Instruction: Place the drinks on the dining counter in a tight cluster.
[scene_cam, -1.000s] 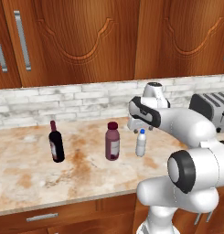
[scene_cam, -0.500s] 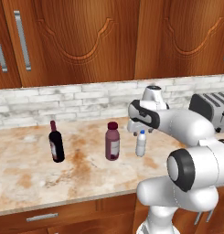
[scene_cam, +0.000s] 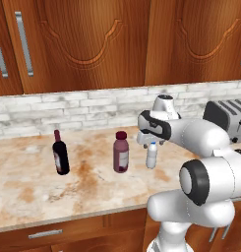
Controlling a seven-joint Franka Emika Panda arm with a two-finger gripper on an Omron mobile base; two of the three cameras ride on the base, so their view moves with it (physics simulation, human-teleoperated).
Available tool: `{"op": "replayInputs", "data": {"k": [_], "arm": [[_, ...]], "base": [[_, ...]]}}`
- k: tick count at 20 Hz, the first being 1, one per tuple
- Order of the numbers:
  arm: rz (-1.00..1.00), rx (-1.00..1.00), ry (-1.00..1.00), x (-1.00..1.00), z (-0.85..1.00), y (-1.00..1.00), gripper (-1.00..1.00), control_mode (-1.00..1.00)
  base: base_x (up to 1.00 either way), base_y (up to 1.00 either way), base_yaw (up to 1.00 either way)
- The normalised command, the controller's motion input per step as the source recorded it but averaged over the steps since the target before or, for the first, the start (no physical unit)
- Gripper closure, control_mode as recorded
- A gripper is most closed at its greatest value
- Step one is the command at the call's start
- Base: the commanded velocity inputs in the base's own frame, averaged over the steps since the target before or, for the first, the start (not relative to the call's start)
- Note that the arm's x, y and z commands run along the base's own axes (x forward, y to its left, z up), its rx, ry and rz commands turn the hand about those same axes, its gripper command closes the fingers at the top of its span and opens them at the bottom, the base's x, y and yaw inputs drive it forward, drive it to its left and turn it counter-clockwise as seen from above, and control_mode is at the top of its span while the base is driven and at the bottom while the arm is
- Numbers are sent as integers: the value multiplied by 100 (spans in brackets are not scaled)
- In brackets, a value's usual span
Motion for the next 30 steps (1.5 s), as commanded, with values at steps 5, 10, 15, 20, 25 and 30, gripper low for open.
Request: {"op": "replayInputs", "data": {"k": [5,10,15,20,25,30], "arm": [[0,0,0,0,0,0,-100,-100],[0,0,0,0,0,0,-100,-100],[0,0,0,0,0,0,100,-100],[0,0,0,0,0,0,100,-100],[0,0,-3,-9,2,-8,100,-100],[0,0,-7,-48,45,-23,100,-100]], "base": [[0,0,0],[0,0,0],[0,0,0],[0,0,0],[0,0,0],[0,0,0]]}}
